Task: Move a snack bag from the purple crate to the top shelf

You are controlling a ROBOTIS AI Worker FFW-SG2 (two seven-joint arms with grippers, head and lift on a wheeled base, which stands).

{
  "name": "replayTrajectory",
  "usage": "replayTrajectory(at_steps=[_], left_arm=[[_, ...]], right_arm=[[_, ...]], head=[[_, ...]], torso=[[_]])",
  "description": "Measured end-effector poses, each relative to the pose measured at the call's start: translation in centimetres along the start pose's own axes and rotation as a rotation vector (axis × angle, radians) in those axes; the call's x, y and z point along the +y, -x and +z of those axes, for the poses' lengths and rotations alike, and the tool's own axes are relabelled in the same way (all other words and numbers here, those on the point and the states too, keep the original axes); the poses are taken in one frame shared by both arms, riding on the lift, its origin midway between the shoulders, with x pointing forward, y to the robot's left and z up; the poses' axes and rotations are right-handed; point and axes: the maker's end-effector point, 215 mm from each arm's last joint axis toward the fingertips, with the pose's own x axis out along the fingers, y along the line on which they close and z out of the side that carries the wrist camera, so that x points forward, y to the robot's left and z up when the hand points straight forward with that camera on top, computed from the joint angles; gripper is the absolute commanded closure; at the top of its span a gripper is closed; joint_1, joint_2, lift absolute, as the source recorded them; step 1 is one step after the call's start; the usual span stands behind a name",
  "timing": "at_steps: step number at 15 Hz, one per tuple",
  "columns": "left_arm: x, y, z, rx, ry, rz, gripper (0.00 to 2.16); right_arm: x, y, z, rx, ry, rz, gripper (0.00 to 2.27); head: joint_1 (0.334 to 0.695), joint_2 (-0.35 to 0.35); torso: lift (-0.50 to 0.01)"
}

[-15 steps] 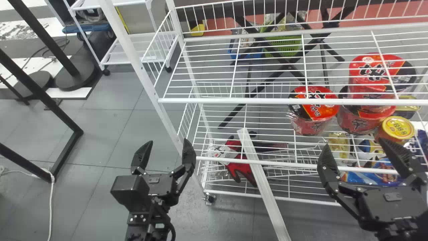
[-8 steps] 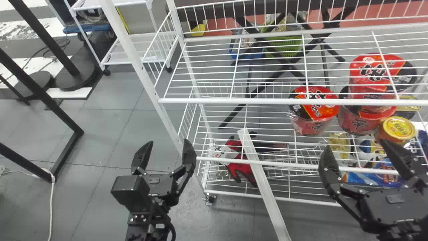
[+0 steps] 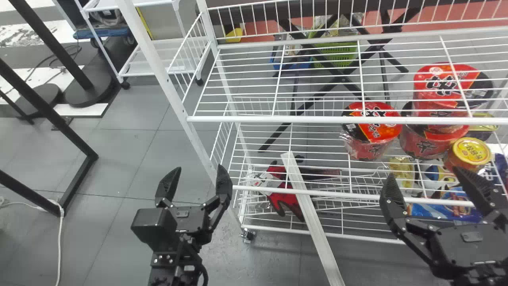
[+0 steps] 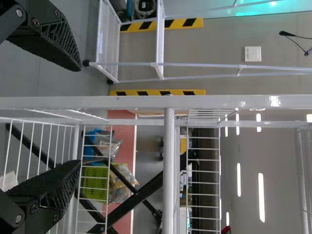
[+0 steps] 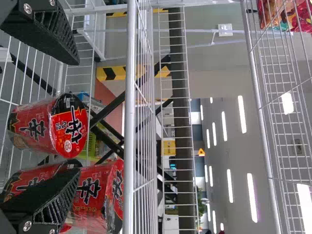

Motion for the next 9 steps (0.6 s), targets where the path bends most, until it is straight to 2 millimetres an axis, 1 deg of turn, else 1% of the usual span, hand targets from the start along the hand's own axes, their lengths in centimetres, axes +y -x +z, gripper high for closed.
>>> replayTrajectory(at_steps=[2, 3, 5, 7, 8, 9], left_arm=[[0.3, 0.0, 0.0, -0.001, -0.001, 0.007, 0.16], [0.5, 0.1, 0.1, -0.005, -0.002, 0.012, 0.16], [0.8, 0.4, 0.2, -0.012, 0.0, 0.019, 0.16], [1.0, 0.6, 0.1, -0.013, 0.001, 0.022, 0.16], [1.0, 0.6, 0.0, -0.013, 0.002, 0.023, 0.16], [1.1, 0.6, -0.1, -0.013, 0.004, 0.024, 0.16]], right_arm=[[-0.6, 1.2, 0.3, 0.056, 0.013, 0.004, 0.0], [-1.1, 1.9, 0.2, 0.104, 0.021, 0.005, 0.0], [-2.6, 3.5, -1.3, 0.237, 0.002, 0.023, 0.0], [-4.7, 5.9, -2.8, 0.379, -0.07, 0.062, 0.0], [-6.1, 7.7, -3.2, 0.454, -0.133, 0.08, 0.0], [-7.4, 9.5, -3.2, 0.518, -0.203, 0.097, 0.0]], head=[[0.695, 0.212], [0.695, 0.208], [0.695, 0.195], [0.695, 0.175], [0.695, 0.141], [0.695, 0.124]], torso=[[-0.451], [-0.451], [-0.451], [-0.451], [-0.451], [-0.451]])
